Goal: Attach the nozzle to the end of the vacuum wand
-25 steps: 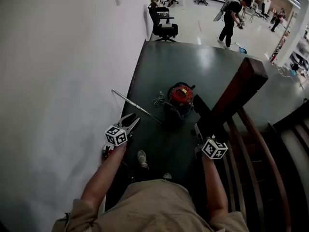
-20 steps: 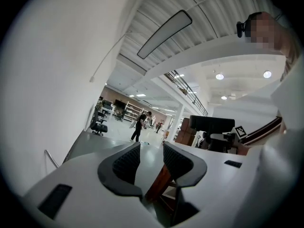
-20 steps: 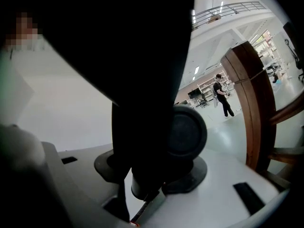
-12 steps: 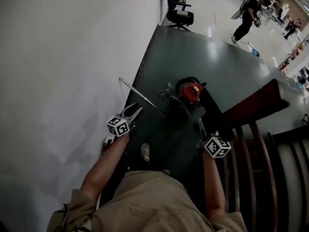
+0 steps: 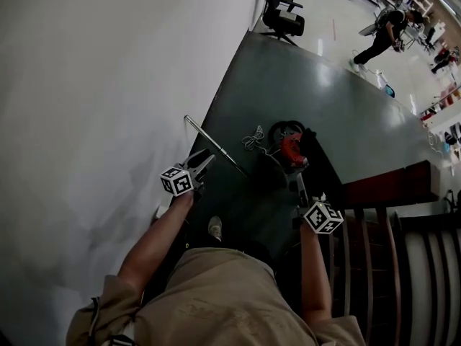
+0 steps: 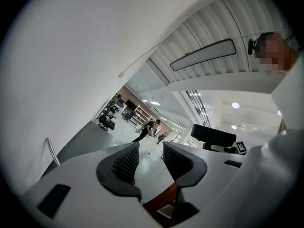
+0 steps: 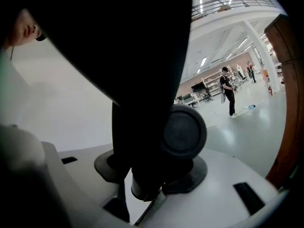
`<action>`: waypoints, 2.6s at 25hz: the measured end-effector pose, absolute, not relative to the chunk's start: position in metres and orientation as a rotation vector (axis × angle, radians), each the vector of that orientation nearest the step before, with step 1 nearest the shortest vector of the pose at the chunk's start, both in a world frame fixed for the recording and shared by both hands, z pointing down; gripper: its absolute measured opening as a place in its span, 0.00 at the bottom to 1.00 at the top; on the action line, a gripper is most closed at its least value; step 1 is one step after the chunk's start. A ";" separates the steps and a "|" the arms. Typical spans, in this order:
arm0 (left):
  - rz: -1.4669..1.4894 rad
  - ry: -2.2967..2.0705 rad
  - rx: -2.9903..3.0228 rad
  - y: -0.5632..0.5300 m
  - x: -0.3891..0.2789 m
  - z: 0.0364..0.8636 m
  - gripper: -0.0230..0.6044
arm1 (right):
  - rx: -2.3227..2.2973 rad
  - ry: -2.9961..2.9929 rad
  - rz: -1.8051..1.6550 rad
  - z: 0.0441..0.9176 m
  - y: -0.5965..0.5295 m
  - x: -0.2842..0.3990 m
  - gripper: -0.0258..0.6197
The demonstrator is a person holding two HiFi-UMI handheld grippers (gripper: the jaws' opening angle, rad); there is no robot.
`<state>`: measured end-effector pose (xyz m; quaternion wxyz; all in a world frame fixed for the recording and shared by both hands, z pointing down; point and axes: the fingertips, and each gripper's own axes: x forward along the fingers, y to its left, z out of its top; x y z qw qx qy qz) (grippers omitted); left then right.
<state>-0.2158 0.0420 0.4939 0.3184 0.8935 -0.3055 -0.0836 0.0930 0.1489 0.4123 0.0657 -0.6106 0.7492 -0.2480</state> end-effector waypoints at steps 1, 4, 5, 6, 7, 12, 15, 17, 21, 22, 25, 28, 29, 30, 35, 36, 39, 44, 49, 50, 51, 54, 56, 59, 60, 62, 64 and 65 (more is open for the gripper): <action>-0.225 -0.796 2.344 0.034 -0.218 0.495 0.27 | -1.841 2.259 -0.752 0.414 0.140 0.090 0.34; -0.244 -0.759 2.296 0.016 -0.218 0.497 0.26 | -1.825 2.268 -0.775 0.417 0.113 0.084 0.34; -0.259 -0.745 2.286 0.012 -0.217 0.495 0.21 | -1.815 2.277 -0.782 0.417 0.106 0.082 0.34; -0.282 -0.729 2.286 0.008 -0.216 0.490 0.16 | -1.804 2.286 -0.785 0.416 0.098 0.081 0.34; -0.310 -0.707 2.294 0.004 -0.213 0.483 0.12 | -1.790 2.294 -0.786 0.415 0.090 0.082 0.34; -0.474 -0.605 2.330 -0.029 -0.183 0.457 0.05 | -1.680 2.297 -0.824 0.419 0.038 0.108 0.34; -0.619 -0.683 2.218 -0.055 -0.184 0.456 0.05 | -1.609 2.314 -0.867 0.427 0.006 0.123 0.34; -0.704 -0.717 2.139 -0.067 -0.183 0.458 0.05 | -1.575 2.347 -0.869 0.429 -0.014 0.134 0.34; -0.772 -0.759 2.053 -0.085 -0.168 0.470 0.05 | -1.507 2.394 -0.846 0.432 -0.055 0.153 0.34; -0.764 -0.793 2.045 -0.087 -0.165 0.477 0.05 | -1.490 2.406 -0.847 0.436 -0.062 0.157 0.34; -0.756 -0.913 1.998 -0.085 -0.165 0.498 0.05 | -1.429 2.442 -0.879 0.447 -0.079 0.165 0.34; -0.716 -1.053 1.933 -0.080 -0.172 0.515 0.06 | -1.379 2.473 -0.923 0.456 -0.096 0.169 0.34; -0.697 -1.086 1.919 -0.078 -0.174 0.520 0.08 | -1.367 2.482 -0.932 0.459 -0.101 0.169 0.34; -0.676 -1.113 1.919 -0.078 -0.176 0.525 0.13 | -1.357 2.490 -0.941 0.461 -0.107 0.170 0.34; -0.556 -1.224 1.931 -0.097 -0.206 0.548 0.26 | -1.342 2.519 -0.983 0.472 -0.150 0.150 0.34; -0.541 -1.235 1.923 -0.108 -0.218 0.550 0.27 | -1.347 2.525 -0.994 0.471 -0.163 0.138 0.34; -0.493 -1.275 1.878 -0.134 -0.243 0.562 0.29 | -1.348 2.541 -1.023 0.470 -0.192 0.111 0.34; -0.457 -1.298 1.812 -0.143 -0.239 0.592 0.30 | -1.320 2.569 -1.032 0.479 -0.200 0.104 0.34; -0.380 -1.318 1.790 -0.138 -0.243 0.621 0.31 | -1.295 2.558 -1.016 0.476 -0.194 0.104 0.34; -0.355 -1.321 1.790 -0.140 -0.247 0.625 0.31 | -1.290 2.557 -1.010 0.473 -0.195 0.103 0.34; -0.327 -1.326 1.790 -0.142 -0.249 0.629 0.32 | -1.284 2.559 -1.004 0.471 -0.196 0.102 0.34; -0.252 -1.340 1.775 -0.149 -0.250 0.649 0.33 | -1.270 2.556 -1.011 0.473 -0.199 0.103 0.34; -0.211 -1.342 1.761 -0.156 -0.252 0.661 0.33 | -1.270 2.550 -1.035 0.479 -0.202 0.099 0.34; -0.155 -1.338 1.754 -0.169 -0.257 0.672 0.33 | -1.277 2.550 -1.072 0.482 -0.207 0.092 0.34; -0.135 -1.342 1.757 -0.173 -0.257 0.675 0.33 | -1.280 2.551 -1.083 0.482 -0.208 0.092 0.34; -0.099 -1.346 1.755 -0.184 -0.256 0.686 0.33 | -1.291 2.550 -1.100 0.490 -0.215 0.092 0.34; -0.066 -1.341 1.739 -0.202 -0.266 0.709 0.33 | -1.314 2.543 -1.116 0.506 -0.231 0.077 0.34; -0.053 -1.336 1.728 -0.214 -0.276 0.722 0.33 | -1.327 2.537 -1.126 0.515 -0.241 0.066 0.34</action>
